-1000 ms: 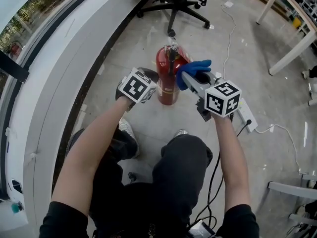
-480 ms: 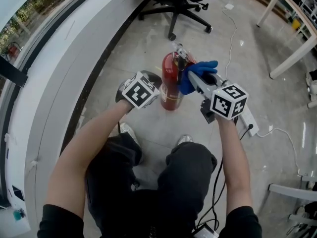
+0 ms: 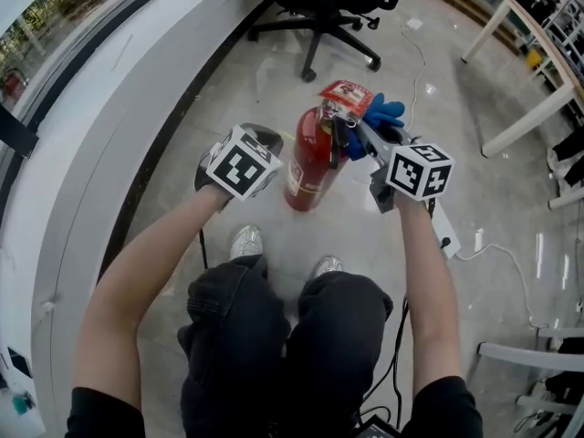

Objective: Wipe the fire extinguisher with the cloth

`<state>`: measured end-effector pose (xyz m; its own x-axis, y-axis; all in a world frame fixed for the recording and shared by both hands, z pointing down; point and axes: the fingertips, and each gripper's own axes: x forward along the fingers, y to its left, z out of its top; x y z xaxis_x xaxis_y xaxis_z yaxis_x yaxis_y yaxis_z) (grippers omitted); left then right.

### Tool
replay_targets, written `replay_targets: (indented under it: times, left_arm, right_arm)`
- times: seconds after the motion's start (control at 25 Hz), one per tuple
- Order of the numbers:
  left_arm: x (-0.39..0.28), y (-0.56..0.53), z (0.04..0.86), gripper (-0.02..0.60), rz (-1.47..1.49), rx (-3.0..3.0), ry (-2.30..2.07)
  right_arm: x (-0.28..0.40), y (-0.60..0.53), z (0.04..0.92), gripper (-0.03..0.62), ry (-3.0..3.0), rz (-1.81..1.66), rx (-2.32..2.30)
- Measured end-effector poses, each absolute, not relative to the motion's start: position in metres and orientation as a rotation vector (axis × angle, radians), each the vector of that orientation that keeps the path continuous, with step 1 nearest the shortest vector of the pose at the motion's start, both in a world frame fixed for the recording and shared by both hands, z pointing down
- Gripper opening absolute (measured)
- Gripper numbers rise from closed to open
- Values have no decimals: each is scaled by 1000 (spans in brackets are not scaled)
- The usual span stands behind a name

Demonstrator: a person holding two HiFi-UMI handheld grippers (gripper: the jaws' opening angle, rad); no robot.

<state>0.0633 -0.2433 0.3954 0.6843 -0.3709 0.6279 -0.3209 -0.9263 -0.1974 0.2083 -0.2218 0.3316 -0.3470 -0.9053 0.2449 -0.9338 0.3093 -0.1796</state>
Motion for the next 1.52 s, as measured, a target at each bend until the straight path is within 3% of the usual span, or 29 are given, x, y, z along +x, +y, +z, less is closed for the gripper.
replay_targets:
  times: [0.52, 0.76, 1.52]
  left_arm:
    - [82, -198, 332, 5, -1010, -2842, 568]
    - [94, -184, 313, 5, -974, -2838, 566]
    - [105, -189, 340, 5, -1068, -2790, 765]
  right_arm:
    - [171, -184, 347, 69, -2359, 505, 1559]
    - [151, -162, 361, 69, -2294, 349, 1327]
    - [194, -185, 354, 69, -2478, 248, 1162]
